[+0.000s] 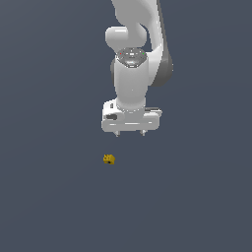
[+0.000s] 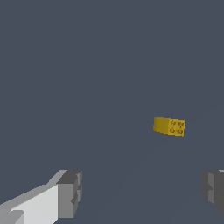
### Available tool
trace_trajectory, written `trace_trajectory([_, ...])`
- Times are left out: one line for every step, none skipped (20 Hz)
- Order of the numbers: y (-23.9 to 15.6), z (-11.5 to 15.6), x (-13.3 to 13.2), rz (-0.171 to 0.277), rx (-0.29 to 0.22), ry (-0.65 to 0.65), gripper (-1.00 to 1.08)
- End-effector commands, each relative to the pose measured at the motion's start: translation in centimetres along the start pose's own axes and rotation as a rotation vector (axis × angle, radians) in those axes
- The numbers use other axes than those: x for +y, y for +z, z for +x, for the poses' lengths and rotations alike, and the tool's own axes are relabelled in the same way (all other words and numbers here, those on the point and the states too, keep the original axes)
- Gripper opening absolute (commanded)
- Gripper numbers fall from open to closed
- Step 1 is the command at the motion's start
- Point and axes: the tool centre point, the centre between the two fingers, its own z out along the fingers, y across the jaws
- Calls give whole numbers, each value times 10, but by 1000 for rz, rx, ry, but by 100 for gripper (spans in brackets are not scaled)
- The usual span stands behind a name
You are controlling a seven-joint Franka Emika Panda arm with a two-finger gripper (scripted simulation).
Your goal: Pick up the object and move it to a goal position.
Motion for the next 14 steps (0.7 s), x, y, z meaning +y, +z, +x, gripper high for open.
trace_trajectory([-4,2,-7,-1,7,-15,100])
trace_trajectory([-4,2,-7,-1,8,-15,100])
trace_trajectory([-4,1,-7,-1,7,-13,100])
trace_trajectory([-3,1,-6,-1,6,-13,100])
trace_trajectory([-3,1,-5,-1,5,-14,100])
trace_trajectory([-2,1,-5,-1,5,-18,100])
trace_trajectory([-2,2,-5,-1,5,-23,100])
trace_trajectory([-2,2,-4,-2,5,-29,100])
trace_trajectory([-1,2,-4,-2,5,-37,100])
trace_trajectory([0,2,-3,-3,5,-45,100])
trace_trajectory([0,2,-2,-3,4,-55,100])
trace_trajectory([1,3,-2,-4,4,-65,100])
trace_trajectory([2,3,-1,-4,3,-77,100])
trace_trajectory([4,3,0,-5,2,-90,100])
